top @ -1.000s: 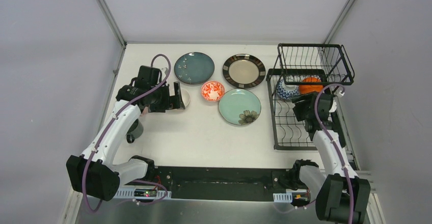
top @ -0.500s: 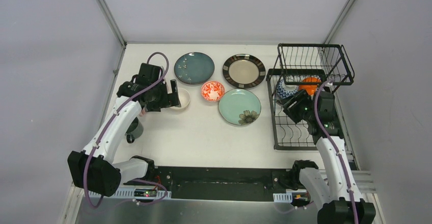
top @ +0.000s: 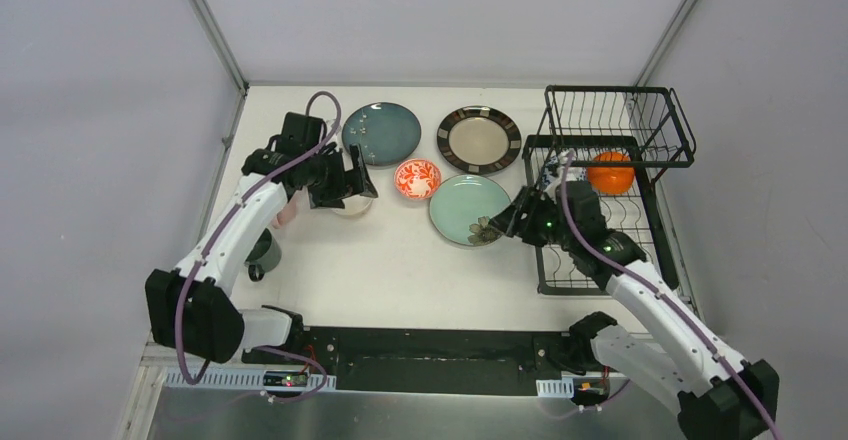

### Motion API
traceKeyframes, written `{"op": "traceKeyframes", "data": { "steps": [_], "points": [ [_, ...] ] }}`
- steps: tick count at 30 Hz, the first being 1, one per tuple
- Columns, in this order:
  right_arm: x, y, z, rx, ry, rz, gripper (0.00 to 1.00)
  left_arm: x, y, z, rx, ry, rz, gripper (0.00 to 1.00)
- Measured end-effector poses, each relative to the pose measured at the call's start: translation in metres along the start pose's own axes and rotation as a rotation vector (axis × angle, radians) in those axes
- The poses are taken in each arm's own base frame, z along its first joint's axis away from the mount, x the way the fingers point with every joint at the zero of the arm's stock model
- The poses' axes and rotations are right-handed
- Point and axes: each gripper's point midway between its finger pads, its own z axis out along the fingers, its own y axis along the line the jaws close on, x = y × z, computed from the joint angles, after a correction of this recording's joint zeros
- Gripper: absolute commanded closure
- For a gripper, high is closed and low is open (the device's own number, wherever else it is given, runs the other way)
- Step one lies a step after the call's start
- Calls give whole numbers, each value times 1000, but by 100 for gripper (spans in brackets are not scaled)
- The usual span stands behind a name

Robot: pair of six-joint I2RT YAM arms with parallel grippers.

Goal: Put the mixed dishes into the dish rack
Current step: Pick up the bowl from the center of the board.

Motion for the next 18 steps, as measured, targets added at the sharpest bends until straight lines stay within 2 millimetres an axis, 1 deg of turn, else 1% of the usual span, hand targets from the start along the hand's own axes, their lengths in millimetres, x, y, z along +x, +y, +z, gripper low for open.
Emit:
{"op": "traceKeyframes", "data": {
  "steps": [4, 6, 8, 10, 14, 18],
  "points": [
    [32, 17, 14, -32, 99, -128, 36, -14, -7, 21, 31, 29, -20, 16],
    [44, 23, 19, -42, 131, -171, 34, -25, -11, 30, 41, 25, -26, 18],
    [51, 24, 21, -40, 146, -194, 32, -35, -14, 39, 51, 17, -29, 21],
    [51, 21, 24, -21, 145, -211, 30, -45, -16, 50, 59, 13, -34, 24],
    [48, 12, 28, 34, 138, -238, 29, -62, -18, 77, 68, 20, -53, 25],
    [41, 8, 27, 57, 105, -251, 29, -74, -15, 104, 60, 35, -61, 28]
  ]
}}
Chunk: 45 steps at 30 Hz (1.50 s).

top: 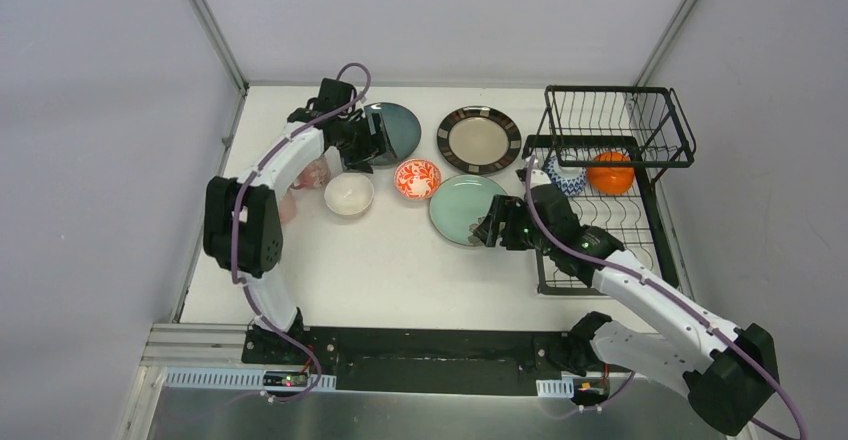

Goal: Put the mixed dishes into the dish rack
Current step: Pick up the bowl from the center of the board.

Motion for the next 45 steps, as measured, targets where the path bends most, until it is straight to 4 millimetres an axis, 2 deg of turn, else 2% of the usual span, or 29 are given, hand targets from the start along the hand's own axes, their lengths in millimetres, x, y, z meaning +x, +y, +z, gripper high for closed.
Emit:
{"op": "traceKeyframes", "data": {
  "steps": [4, 7, 13, 23, 31, 40, 45],
  "points": [
    [-8, 1, -7, -3, -45, -9, 29, -6, 7, 30, -7, 35, -28, 36],
    [-14, 2, -13, -13, -77, -17, 30, -3, 11, 48, -6, 67, -43, 39],
    [-23, 3, -21, -17, -128, -19, 29, 10, 13, 65, -4, 116, -53, 46],
    [-22, 0, -20, -11, -130, -35, 29, 26, 19, 86, -17, 170, -66, 73],
    [-22, 1, -18, -11, -128, -36, 29, 28, 21, 88, -24, 175, -67, 100],
    [-20, 1, -14, -10, -114, -34, 23, 33, 19, 85, -26, 186, -66, 100],
    [-19, 1, -9, -8, -104, -19, 22, 39, 15, 66, -17, 178, -65, 100]
  ]
}}
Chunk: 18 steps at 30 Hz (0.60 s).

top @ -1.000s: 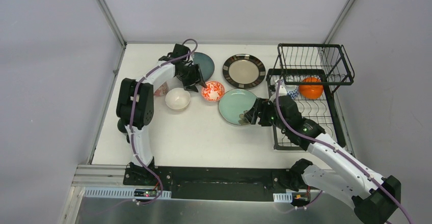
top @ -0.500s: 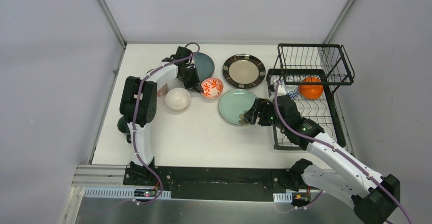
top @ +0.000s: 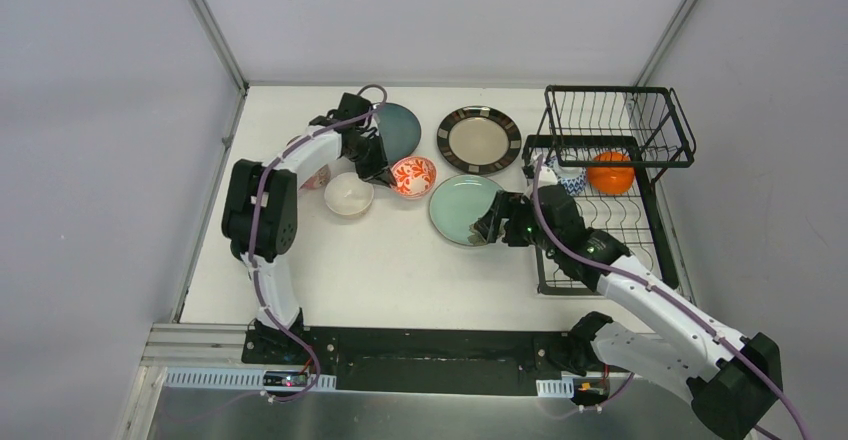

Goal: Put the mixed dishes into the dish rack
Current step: Pick up the bowl from the center of the board.

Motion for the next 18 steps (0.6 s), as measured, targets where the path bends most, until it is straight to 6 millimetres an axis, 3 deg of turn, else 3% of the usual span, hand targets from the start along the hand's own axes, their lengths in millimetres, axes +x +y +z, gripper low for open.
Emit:
{"op": "traceKeyframes", "data": {
  "steps": [13, 18],
  "points": [
    [-22, 50, 6, -215, -45, 129, 19, 24, -46, -79, 171, -84, 68, 100],
    [-26, 67, 10, -288, -32, 188, 14, 39, -54, -99, 240, -134, 95, 100]
  ]
}}
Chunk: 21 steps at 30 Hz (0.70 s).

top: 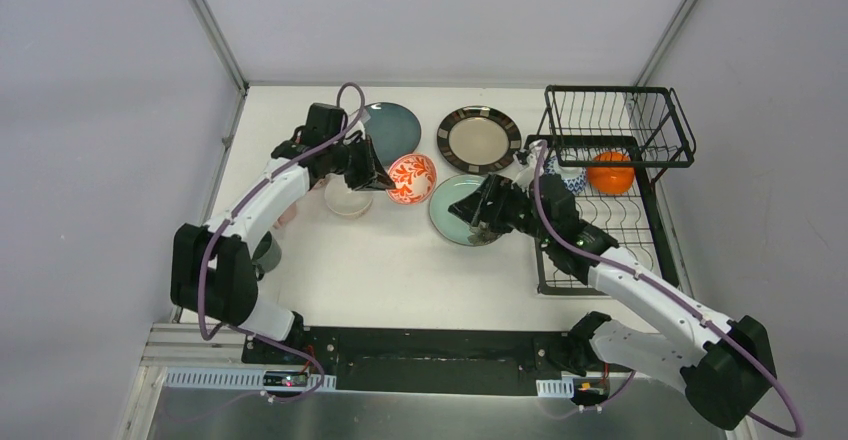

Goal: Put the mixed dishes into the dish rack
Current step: Pick up the bowl from the center of the board.

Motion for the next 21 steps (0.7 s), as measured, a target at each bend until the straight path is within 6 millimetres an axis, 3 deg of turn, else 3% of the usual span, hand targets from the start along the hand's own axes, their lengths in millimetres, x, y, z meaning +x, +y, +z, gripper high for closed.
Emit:
{"op": "traceKeyframes", "data": {
  "steps": [8, 14, 21],
  "points": [
    [-26, 33, 2, -155, -98, 65, 6, 4, -21, -12, 120, -41, 75, 100],
    [-27, 40, 12, -214, -103, 120, 1, 9, -27, -18, 169, -61, 131, 100],
    [-19, 43, 30, -257, -50, 154, 3, 11, -44, -23, 260, -43, 163, 100]
  ]
}}
